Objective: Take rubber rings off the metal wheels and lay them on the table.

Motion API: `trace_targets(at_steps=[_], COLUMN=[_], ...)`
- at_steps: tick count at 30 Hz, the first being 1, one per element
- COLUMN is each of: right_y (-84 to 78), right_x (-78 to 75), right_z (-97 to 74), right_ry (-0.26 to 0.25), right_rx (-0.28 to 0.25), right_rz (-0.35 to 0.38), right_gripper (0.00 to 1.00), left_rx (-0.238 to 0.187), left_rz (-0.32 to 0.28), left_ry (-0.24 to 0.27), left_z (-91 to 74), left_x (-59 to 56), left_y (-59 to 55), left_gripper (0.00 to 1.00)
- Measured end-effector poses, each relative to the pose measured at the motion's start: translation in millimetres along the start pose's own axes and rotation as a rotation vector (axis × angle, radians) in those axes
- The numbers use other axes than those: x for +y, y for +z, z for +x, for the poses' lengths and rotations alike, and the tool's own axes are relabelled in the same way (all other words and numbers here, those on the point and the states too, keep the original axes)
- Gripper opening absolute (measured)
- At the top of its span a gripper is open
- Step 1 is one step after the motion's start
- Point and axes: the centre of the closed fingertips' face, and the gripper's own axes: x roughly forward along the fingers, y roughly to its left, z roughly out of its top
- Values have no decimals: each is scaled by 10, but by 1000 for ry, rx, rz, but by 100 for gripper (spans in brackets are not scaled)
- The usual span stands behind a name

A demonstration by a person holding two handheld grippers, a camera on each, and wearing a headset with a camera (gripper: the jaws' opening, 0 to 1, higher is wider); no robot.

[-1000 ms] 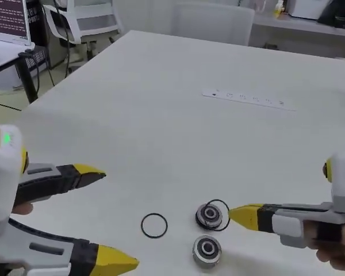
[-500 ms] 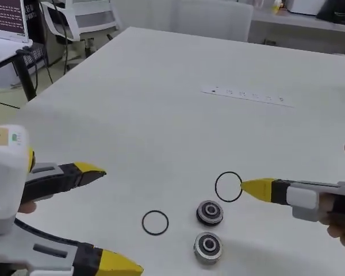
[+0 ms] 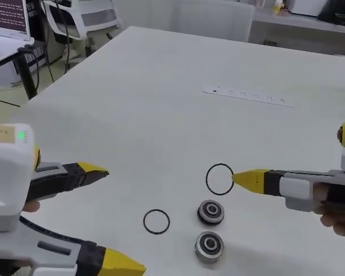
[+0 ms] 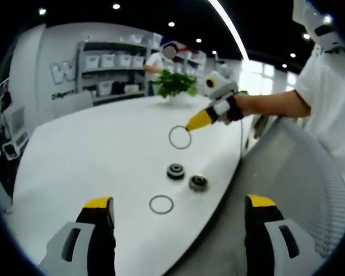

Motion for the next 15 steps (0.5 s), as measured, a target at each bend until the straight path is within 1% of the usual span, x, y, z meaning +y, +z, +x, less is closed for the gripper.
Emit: trace_targets(at_steps=[3,9,15], right_y=[15,45,34], right_x=[20,79,151], right_z=[39,140,241], right_ry=[9,31,59], right_rx=[12,36,69], right_rz=[-11,-37,-63], right_gripper=[0,0,0], left_rx=[5,0,21], left_rz=[-3,-14,-2], left_ry=[-5,-4,-12], left_z=[6,7,19], left_x=[-7,-3,-22], left_y=[-11,-6,-32], left_gripper=[95,95,94])
